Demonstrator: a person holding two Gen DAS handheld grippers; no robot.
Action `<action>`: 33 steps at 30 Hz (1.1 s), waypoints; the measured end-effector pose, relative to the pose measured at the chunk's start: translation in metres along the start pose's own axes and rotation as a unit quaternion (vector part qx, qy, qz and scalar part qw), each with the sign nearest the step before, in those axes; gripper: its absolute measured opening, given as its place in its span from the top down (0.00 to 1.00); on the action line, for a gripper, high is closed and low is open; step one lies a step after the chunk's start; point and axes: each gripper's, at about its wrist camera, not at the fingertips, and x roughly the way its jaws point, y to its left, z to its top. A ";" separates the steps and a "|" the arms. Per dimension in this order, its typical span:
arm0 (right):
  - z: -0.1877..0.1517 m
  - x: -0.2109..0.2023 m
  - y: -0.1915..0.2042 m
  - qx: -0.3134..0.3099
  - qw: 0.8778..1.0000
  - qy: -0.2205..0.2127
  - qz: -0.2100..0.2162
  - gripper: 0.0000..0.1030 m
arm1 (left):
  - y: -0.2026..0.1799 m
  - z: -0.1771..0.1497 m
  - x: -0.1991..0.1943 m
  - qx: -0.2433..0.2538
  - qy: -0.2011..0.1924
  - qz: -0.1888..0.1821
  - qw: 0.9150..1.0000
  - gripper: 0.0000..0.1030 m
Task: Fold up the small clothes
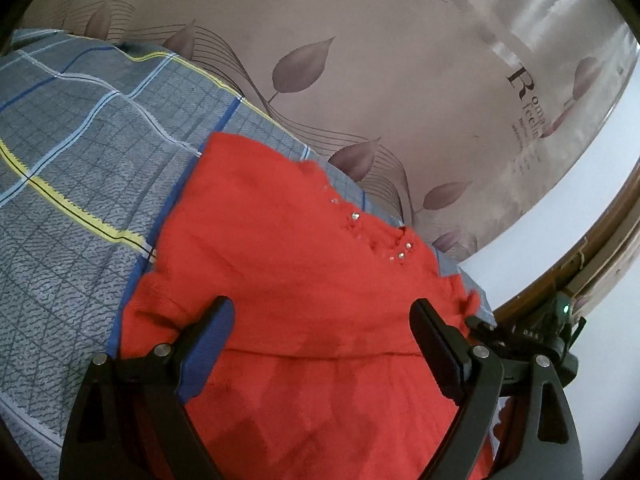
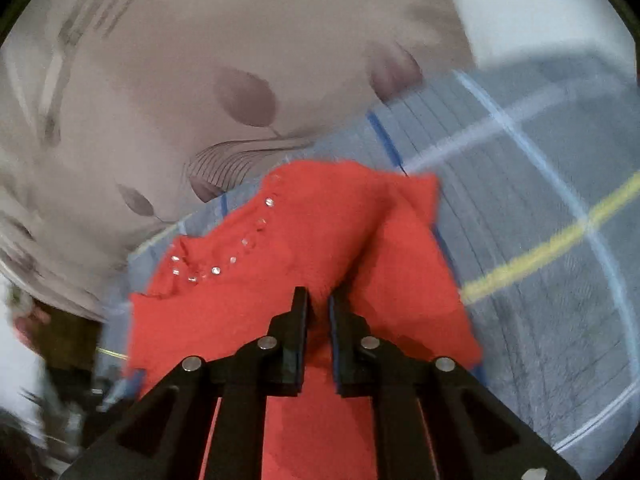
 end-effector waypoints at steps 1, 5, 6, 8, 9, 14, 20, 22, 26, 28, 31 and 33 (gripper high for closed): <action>-0.001 -0.002 -0.008 0.009 1.000 0.000 0.004 0.86 | 0.000 0.000 0.000 -0.001 0.000 0.000 1.000 0.13; 0.001 -0.009 -0.028 0.050 0.996 -0.009 0.074 0.74 | -0.001 0.000 0.000 -0.001 -0.001 0.000 1.000 0.13; 0.002 -0.010 -0.026 0.047 0.996 -0.011 0.077 0.68 | -0.001 0.001 0.001 -0.001 0.001 -0.001 1.000 0.13; 0.008 -0.005 -0.023 0.041 0.995 -0.001 0.086 0.50 | -0.001 0.001 0.001 -0.001 0.001 -0.001 1.000 0.13; 0.009 -0.004 -0.021 0.039 0.996 0.000 0.082 0.50 | -0.001 0.001 0.001 -0.001 0.000 -0.001 1.000 0.12; 0.026 0.017 -0.010 0.017 0.999 0.019 0.044 0.91 | 0.000 0.001 0.001 -0.002 0.000 -0.003 1.000 0.12; 0.057 -0.011 0.008 0.008 0.987 -0.051 0.149 0.94 | 0.006 0.002 -0.015 -0.018 -0.047 0.015 0.999 0.12; 0.067 -0.023 0.007 0.005 0.985 -0.079 0.155 0.94 | 0.011 0.003 -0.013 -0.028 -0.046 0.016 0.998 0.12; 0.065 0.019 -0.021 0.016 0.994 -0.023 0.102 0.93 | 0.008 0.003 -0.009 -0.020 -0.035 0.022 0.999 0.11; 0.059 0.032 -0.030 0.020 0.995 -0.011 0.093 0.93 | 0.010 0.004 -0.007 -0.023 -0.032 0.022 0.999 0.11; 0.055 0.033 -0.040 0.040 0.993 -0.017 0.105 0.93 | 0.010 0.004 -0.007 -0.023 -0.031 0.023 0.999 0.11; 0.056 0.035 -0.042 0.046 0.993 -0.016 0.104 0.93 | 0.010 0.004 -0.007 -0.023 -0.031 0.023 0.999 0.11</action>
